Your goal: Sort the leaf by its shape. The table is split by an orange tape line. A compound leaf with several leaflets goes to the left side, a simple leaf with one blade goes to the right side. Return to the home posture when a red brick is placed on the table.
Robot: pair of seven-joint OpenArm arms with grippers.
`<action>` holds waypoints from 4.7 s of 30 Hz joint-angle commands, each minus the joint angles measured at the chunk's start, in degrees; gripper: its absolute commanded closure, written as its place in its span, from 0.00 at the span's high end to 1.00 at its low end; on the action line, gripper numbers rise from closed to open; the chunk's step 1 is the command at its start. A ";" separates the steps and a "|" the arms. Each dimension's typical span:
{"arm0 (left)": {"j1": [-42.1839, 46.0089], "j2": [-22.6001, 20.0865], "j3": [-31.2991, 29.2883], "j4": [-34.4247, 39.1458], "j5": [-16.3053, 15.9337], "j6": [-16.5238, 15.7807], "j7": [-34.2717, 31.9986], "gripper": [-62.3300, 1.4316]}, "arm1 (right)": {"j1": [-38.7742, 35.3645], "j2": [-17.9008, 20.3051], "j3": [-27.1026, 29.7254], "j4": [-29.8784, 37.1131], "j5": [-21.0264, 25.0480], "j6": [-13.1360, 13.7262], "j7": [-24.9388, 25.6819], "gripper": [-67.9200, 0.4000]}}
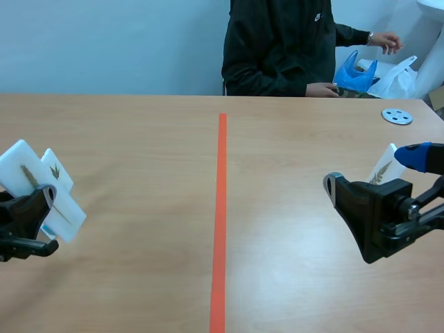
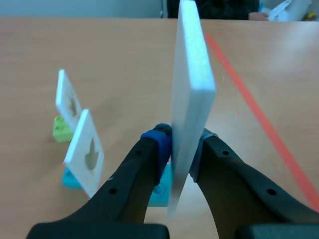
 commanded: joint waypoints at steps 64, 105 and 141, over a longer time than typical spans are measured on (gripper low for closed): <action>8.20 0.44 -12.52 19.50 -8.61 -21.99 -0.74 1.00 | 0.96 0.50 0.48 0.42 0.39 0.02 1.05 1.00; 10.47 0.76 8.37 25.92 4.83 -6.73 10.82 1.00 | 0.96 0.50 0.48 0.42 0.39 0.02 1.03 1.00; 3.67 0.74 14.01 13.77 8.87 -7.37 8.83 1.00 | 0.96 0.50 0.48 0.42 0.39 0.00 1.03 1.00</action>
